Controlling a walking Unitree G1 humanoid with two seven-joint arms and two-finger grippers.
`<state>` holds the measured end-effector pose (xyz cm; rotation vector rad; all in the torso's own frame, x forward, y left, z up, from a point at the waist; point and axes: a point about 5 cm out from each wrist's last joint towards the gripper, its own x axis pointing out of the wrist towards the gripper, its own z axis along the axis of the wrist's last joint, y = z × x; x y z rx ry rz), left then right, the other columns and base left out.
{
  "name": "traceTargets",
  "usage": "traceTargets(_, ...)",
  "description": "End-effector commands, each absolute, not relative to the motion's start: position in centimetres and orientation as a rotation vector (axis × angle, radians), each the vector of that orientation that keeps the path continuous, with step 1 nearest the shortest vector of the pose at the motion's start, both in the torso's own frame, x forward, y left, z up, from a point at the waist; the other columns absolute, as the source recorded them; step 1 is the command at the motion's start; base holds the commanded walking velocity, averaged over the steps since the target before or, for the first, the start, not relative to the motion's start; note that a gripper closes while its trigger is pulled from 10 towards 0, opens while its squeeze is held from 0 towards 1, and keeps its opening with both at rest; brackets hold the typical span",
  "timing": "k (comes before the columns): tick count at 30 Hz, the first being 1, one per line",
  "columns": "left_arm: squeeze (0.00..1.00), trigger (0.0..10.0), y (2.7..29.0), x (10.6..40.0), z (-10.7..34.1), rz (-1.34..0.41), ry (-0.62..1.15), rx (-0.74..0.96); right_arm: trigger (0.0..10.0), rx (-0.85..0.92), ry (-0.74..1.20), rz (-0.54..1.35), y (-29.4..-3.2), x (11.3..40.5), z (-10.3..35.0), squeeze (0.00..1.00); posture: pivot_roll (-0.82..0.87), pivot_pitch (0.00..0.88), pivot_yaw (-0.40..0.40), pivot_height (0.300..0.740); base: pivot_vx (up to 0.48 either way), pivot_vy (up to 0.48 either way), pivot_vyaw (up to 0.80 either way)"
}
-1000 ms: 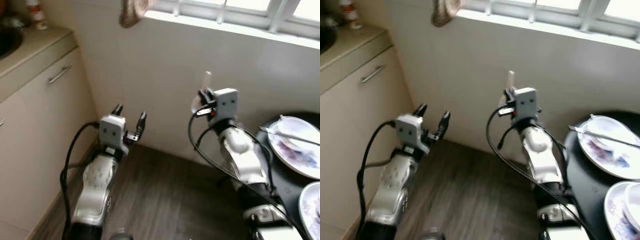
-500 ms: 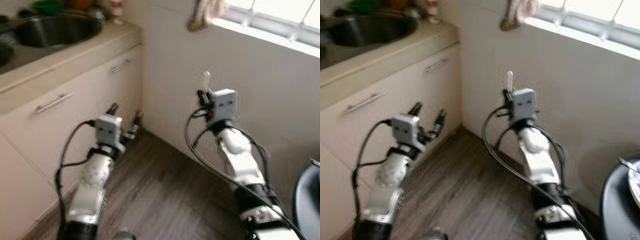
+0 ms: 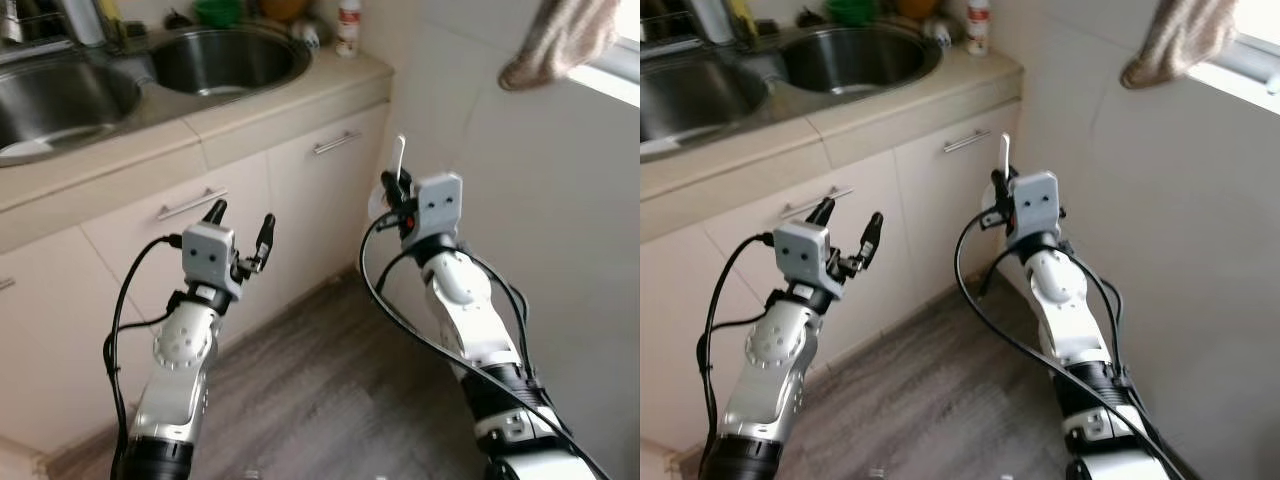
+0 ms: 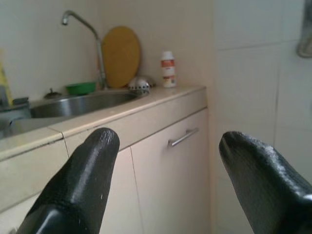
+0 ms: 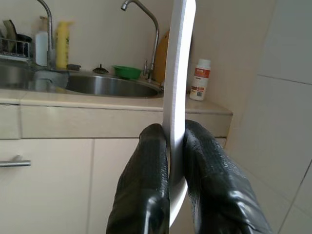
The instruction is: Kitchen organization
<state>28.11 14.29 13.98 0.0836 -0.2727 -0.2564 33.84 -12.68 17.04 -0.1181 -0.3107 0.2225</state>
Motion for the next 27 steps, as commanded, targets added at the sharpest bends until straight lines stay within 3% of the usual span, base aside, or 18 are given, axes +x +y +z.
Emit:
traceTargets(1, 0.0, 10.0, 14.2, 28.1, 14.1, -0.271, -0.275, 0.107, 0.0, -0.109, -0.324, 0.216, -12.6, 33.9, 17.3, 0.0, 0.01, 0.0, -0.078, 0.74, 0.262, 0.0, 0.8)
traceTargets(13, 0.0, 10.0, 14.0, 28.2, 14.1, -0.279, -0.282, 0.11, 0.0, -0.103, -0.345, 0.201, -12.7, 33.9, 17.6, 0.0, 0.01, 0.0, -0.075, 0.74, 0.267, 0.0, 0.8)
traceTargets(27, 0.0, 10.0, 14.0, 28.3, 14.3, -0.283, -0.289, 0.119, 0.0, -0.075, -0.386, 0.157, -13.0, 34.1, 18.4, 0.0, 0.01, 0.0, -0.073, 0.74, 0.266, 0.0, 0.0)
